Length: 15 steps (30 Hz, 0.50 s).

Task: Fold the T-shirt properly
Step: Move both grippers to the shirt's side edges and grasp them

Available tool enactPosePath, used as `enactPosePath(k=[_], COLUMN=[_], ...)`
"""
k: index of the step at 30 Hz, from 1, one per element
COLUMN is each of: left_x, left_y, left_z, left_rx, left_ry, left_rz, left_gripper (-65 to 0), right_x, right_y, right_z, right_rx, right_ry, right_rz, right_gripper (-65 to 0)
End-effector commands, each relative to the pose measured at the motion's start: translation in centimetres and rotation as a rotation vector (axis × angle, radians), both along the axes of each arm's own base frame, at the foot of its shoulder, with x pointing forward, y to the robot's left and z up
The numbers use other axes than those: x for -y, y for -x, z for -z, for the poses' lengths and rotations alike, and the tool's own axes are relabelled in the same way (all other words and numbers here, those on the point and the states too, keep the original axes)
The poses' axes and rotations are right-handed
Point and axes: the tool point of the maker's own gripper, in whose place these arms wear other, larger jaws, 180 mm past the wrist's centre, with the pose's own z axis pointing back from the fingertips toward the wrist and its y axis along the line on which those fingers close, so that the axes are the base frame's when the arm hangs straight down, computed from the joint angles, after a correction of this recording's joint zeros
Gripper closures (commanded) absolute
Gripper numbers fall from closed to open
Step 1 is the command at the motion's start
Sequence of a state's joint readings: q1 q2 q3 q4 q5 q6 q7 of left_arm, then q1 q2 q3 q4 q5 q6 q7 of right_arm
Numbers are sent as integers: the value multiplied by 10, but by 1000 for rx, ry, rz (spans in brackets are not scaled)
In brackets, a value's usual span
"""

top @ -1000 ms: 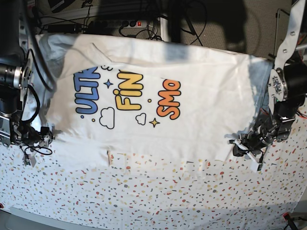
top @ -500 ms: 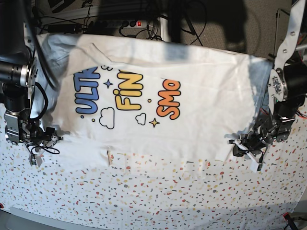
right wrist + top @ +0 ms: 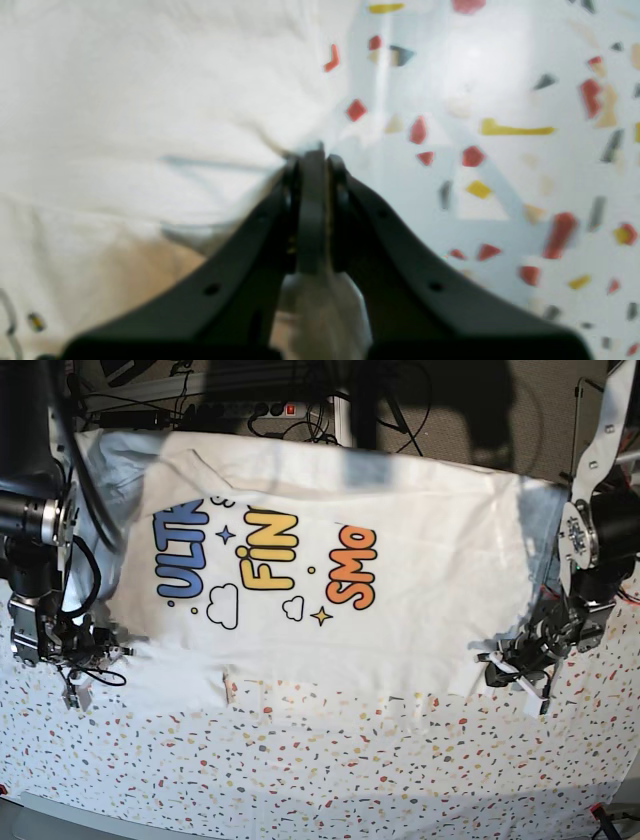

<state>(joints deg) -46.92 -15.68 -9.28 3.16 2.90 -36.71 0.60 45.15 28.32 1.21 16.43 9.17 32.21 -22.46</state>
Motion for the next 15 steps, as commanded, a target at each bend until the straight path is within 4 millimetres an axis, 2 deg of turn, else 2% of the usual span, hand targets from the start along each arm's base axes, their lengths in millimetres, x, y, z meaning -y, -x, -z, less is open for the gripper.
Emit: enactPosePath(k=[1,3,8,15], left_x=[-5,-6,-7,-10], left_y=[-21,-26,-29,-23], left_z=[-27,-35,-40,-39], left_rx=[74,99,103,118], left_ry=[10,13,-5,74], left_rz=[-14,-20,-8,-41], left_gripper=[0,0,0,0], right_x=[2,-14,-13,-7], right_y=[-24,-30,-28,-9], right_z=[-33,-44,-46,-40], right_rx=[93,118,114,150], right_ry=[-15,-56,-32,-11], right_rz=[-15,-109,-126,-148], right_gripper=[0,0,0,0])
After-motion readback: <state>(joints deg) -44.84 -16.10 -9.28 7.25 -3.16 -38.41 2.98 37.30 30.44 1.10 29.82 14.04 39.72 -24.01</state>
